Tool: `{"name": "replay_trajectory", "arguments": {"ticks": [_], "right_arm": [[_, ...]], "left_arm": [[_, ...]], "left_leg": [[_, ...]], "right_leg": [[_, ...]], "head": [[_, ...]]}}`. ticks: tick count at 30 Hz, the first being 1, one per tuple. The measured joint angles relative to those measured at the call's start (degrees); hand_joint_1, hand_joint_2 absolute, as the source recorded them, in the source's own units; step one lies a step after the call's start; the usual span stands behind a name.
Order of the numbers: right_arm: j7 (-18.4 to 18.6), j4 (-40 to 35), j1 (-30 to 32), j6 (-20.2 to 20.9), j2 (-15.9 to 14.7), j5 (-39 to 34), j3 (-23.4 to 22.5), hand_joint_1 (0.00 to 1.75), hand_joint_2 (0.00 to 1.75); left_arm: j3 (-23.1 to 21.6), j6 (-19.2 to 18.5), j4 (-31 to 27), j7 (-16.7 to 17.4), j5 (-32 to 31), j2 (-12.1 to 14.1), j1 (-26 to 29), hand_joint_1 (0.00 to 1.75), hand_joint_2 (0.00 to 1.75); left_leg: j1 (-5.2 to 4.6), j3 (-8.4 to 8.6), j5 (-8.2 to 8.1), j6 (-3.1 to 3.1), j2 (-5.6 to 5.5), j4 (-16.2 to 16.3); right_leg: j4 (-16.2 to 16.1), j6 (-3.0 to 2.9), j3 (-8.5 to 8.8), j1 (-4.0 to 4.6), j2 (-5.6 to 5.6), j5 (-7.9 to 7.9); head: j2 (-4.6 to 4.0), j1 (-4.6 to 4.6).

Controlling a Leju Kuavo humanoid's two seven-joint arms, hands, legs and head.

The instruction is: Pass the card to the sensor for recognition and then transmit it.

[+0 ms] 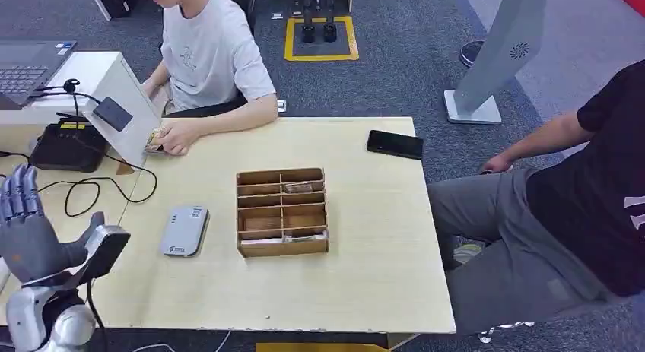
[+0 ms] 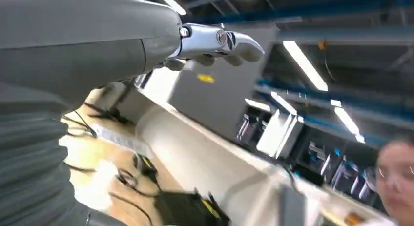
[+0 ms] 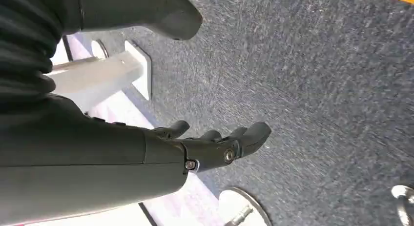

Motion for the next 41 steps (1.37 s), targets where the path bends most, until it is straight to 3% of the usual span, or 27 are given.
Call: {"name": "replay_trajectory", "arguments": {"ticks": [3,5,8,10,11,14,16,19,20,22,24,27,29,33,36,41], "right_arm": [[-0.07,0.17,0.37,-0.04,0.09,-0.29,-0.75,0.00,1.75],[0.35,0.24,0.38,-0.22,0.15,-0.55,-1.14,0.00,1.75],[0.70,0.46,1.11,-0.39,0.35,-0.61,-1.97,0.00,1.75],[0.90,0.68,1.50,-0.33,0.37,-0.33,-2.27,0.00,1.75],[0.79,0.70,1.57,-0.26,0.37,-0.03,-2.38,0.00,1.75],[-0.11,0.68,1.57,0.06,0.37,0.65,-2.52,0.00,1.75],[-0.13,0.70,1.43,0.15,0.35,0.76,-2.54,0.00,1.75],[-0.09,0.68,0.89,0.20,0.37,0.85,-2.54,0.00,1.75],[-0.11,0.68,0.80,0.20,0.37,0.89,-2.54,0.00,1.75],[-0.70,0.68,0.60,0.11,0.37,1.20,-2.54,0.00,1.75],[-0.81,0.68,0.53,0.07,0.37,1.27,-2.56,0.00,1.75],[-0.53,0.68,0.51,0.07,0.52,1.31,-2.78,0.00,1.75],[-0.02,0.68,0.41,0.00,0.66,1.24,-3.15,0.00,1.75],[0.79,0.68,0.63,-0.74,0.77,-0.57,-4.79,0.00,1.75],[0.35,0.48,1.24,-0.46,0.74,-2.64,-5.05,0.00,1.75],[0.57,-0.11,2.01,1.42,0.77,-7.23,-5.05,0.00,1.75]], "left_arm": [[5.16,0.04,-2.81,-1.26,0.53,-1.37,3.68,0.00,1.75],[9.41,-0.02,-4.54,-1.52,2.11,-3.62,6.29,0.00,1.75],[20.39,-3.31,-4.99,-4.61,5.58,-7.32,8.50,0.00,1.75],[34.36,-7.56,0.08,-8.74,6.99,-9.31,6.95,0.00,1.75],[40.39,-8.27,3.37,-9.09,7.93,-10.00,5.60,0.00,1.75],[57.56,-10.97,14.31,-5.01,14.60,-12.62,1.61,0.00,1.75],[64.49,-11.32,18.51,-5.19,15.63,-14.92,0.63,0.00,1.75],[70.67,-11.34,22.00,-4.89,15.72,-16.91,-0.92,0.00,1.75],[71.56,-11.54,22.33,-4.27,15.74,-17.13,-1.19,0.00,1.75],[74.34,-13.52,23.29,2.72,16.37,-18.32,-2.31,0.00,1.75],[76.37,-9.65,25.24,7.51,12.54,-20.37,-2.82,0.00,1.75],[78.28,-2.19,34.74,9.21,8.54,-22.80,-3.58,0.00,1.75],[79.05,-0.94,40.84,9.41,4.07,-24.32,-4.07,0.00,1.75],[79.64,-0.39,52.59,6.57,-6.90,-27.03,-5.66,0.00,1.75],[78.50,-0.79,58.00,4.67,-5.62,-27.53,-6.17,0.00,1.75],[73.07,-4.15,61.41,4.71,-0.83,-27.07,-5.76,0.00,1.75]], "left_leg": [[0.00,-0.09,0.00,0.01,-0.13,0.00],[0.00,-0.03,-0.10,0.01,0.00,-0.02],[0.01,0.00,-0.10,0.02,0.06,-0.02],[0.05,-0.02,-0.10,0.02,0.06,-0.03],[0.06,0.02,-0.10,0.01,0.08,-0.05],[0.07,0.15,-0.15,-0.05,0.17,-0.08],[0.06,0.14,-0.13,-0.05,-0.03,-0.06],[0.05,0.12,-0.15,-0.02,-0.28,-0.02],[0.03,0.11,-0.15,-0.02,-0.27,-0.02],[-0.01,0.14,-0.16,-0.01,-0.27,-0.02],[-0.04,0.22,-0.18,0.02,-0.25,-0.02],[-0.18,0.24,-0.15,0.11,-0.28,-0.01],[-0.17,0.24,-0.18,0.16,-0.30,0.01],[-0.23,0.24,-0.19,0.20,-0.28,0.02],[-0.22,0.30,-0.20,0.20,-0.23,0.01],[-0.16,0.30,-0.20,0.20,-0.24,0.01]], "right_leg": [[-0.01,0.01,0.02,0.00,-0.15,-0.02],[-0.01,0.00,0.08,0.00,-0.02,-0.02],[-0.01,-0.02,0.09,0.00,0.03,-0.04],[0.00,-0.05,0.09,0.01,0.01,-0.06],[0.00,-0.07,0.09,0.03,0.05,-0.07],[0.00,-0.14,0.09,0.03,0.14,-0.11],[-0.01,-0.06,0.05,0.06,-0.04,-0.21],[-0.03,-0.04,0.20,0.05,-0.32,-0.23],[-0.02,-0.03,0.27,0.03,-0.32,-0.23],[-0.02,-0.03,0.35,0.00,-0.32,-0.22],[-0.03,-0.03,0.37,-0.04,-0.28,-0.22],[-0.03,-0.01,0.36,-0.15,-0.35,-0.23],[-0.04,-0.01,0.38,-0.15,-0.41,-0.23],[-0.04,0.02,0.39,-0.19,-0.41,-0.21],[-0.04,0.02,0.40,-0.17,-0.30,-0.20],[-0.04,0.00,0.37,-0.14,-0.30,-0.21]], "head": [[0.00,0.00],[0.00,0.02],[0.00,0.00],[0.00,0.04],[0.00,0.04],[0.00,-0.22],[0.00,-0.22],[0.02,0.00],[0.00,0.00],[0.02,-0.04],[0.00,-0.07],[0.00,-0.09],[0.00,-0.04],[0.00,-0.07],[0.02,-0.04],[0.00,-0.09]]}}
